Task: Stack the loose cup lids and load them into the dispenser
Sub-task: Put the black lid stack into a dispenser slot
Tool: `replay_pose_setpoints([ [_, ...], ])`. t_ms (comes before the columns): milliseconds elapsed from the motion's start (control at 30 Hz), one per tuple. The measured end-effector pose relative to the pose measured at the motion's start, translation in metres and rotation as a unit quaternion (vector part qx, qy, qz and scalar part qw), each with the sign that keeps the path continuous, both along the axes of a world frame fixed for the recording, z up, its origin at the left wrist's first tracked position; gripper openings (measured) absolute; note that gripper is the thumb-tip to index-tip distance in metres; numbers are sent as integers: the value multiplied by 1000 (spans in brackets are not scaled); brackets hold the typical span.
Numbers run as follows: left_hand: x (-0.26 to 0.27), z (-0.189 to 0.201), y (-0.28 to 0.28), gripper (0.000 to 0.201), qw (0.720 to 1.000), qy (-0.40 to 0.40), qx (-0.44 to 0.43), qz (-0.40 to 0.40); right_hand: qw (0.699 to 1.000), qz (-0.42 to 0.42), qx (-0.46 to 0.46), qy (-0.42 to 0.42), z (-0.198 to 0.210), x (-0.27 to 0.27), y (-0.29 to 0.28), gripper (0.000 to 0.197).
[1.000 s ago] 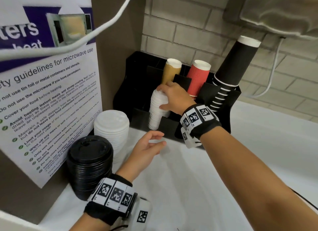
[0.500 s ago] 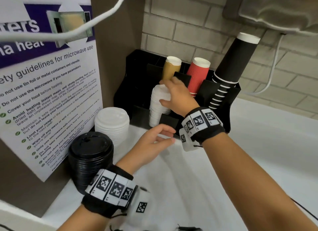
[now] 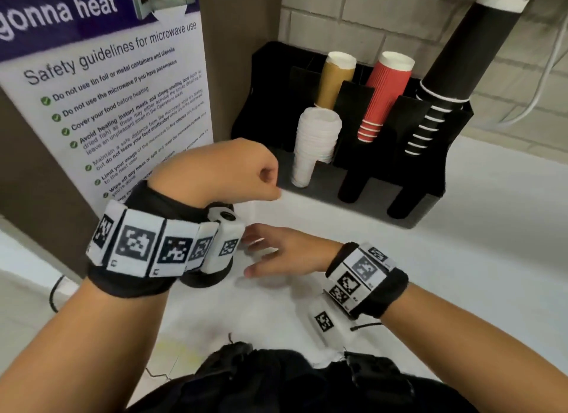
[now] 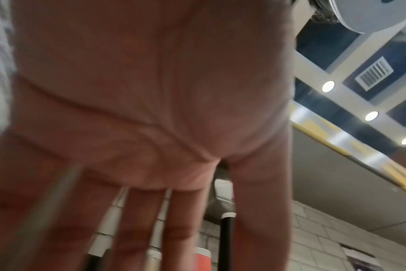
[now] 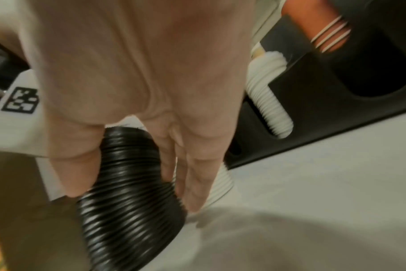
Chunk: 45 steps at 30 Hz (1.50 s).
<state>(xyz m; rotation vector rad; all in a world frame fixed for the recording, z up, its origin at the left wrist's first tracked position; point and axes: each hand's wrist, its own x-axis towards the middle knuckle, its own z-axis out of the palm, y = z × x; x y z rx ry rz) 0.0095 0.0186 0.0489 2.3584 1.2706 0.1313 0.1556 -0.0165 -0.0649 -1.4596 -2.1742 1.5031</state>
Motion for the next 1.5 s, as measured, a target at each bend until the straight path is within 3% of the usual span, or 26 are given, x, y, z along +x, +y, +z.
replay_pose_setpoints([
  [133,-17,-7,-6,25,985,132,42,108,1000,5,6,8,-10,-20,0,71],
  [267,-30,-13,-8,60,952,259,41,160,999,-17,-8,43,-15,-31,5,71],
  [400,-31,-16,-8,57,943,284,-31,172,996,-20,-26,80,-20,-40,9,70],
  [500,-28,-16,-13,49,934,308,-35,176,991,-29,-35,122,-22,-46,10,75],
  [733,-26,-14,-19,51,934,321,-53,150,980,-39,-36,190,-26,-57,15,71],
  [867,-29,-17,-22,60,941,309,-51,126,982,-58,-21,176,-31,-53,13,91],
  [1000,-27,-24,-22,70,950,294,-12,106,987,-85,28,131,-34,-28,12,75],
  [1200,-25,-25,-14,50,959,264,-17,107,984,-24,-32,174,-33,-31,9,100],
  [1367,-27,-24,-12,43,959,261,-16,108,978,-31,-53,200,-32,-43,20,91],
  [1500,-26,-22,-10,49,966,239,-24,92,978,-41,-42,202,-32,-39,23,91],
])
